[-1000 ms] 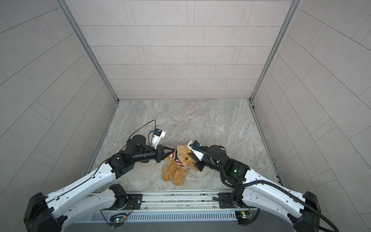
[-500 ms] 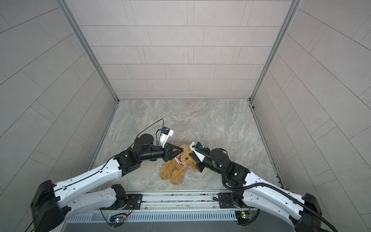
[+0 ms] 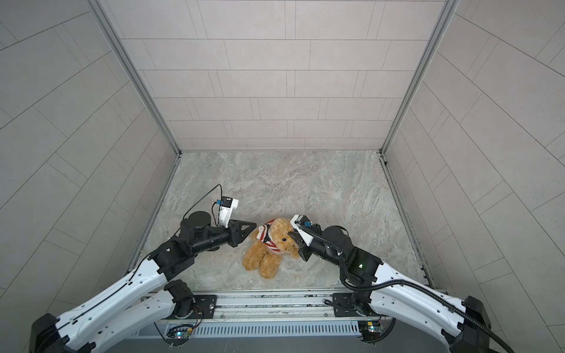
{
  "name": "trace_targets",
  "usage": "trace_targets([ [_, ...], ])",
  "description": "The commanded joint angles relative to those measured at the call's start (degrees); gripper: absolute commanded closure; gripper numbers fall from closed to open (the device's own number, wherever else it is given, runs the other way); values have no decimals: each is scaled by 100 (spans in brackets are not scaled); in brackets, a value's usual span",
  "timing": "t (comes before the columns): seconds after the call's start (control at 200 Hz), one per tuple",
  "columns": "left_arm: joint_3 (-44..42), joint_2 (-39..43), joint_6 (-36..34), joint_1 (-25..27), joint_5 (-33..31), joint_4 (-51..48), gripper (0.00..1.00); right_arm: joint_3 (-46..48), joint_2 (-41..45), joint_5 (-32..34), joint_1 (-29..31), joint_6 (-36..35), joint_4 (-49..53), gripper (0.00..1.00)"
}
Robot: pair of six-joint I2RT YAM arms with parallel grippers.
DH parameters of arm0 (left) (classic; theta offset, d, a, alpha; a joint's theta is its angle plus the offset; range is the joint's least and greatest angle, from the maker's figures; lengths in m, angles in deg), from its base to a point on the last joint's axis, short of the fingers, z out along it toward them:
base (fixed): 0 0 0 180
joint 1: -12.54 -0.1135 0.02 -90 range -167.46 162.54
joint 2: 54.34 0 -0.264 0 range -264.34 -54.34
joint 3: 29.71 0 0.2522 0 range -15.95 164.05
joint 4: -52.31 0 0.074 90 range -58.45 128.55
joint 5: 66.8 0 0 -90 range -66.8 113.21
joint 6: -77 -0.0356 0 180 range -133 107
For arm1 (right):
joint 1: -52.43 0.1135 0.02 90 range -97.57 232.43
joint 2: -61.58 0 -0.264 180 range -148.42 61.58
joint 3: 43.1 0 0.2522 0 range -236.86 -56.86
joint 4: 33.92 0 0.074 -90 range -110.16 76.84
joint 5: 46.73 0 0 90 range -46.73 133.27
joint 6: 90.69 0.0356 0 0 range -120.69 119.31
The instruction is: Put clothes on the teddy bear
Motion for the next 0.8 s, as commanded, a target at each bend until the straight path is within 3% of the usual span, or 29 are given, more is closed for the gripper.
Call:
trace_targets([
  [0.0, -304, 60, 137, -25, -1, -32, 83, 16, 147, 96, 20, 11, -216, 100],
  [0.21, -460, 41, 166, 192, 108, 52, 87, -11, 187, 127, 20, -7, -145, 100],
  [0.33, -457, -191, 208, 391, 102, 307, 83, -11, 167, 127, 20, -5, -185, 100],
  [0.561, -284, -568, 200, 462, -87, 495, 65, -19, 173, 105, 20, 1, -163, 100],
  [0.796, -172, -908, 216, 473, -60, 768, 68, -10, 149, 101, 20, 10, -206, 100],
])
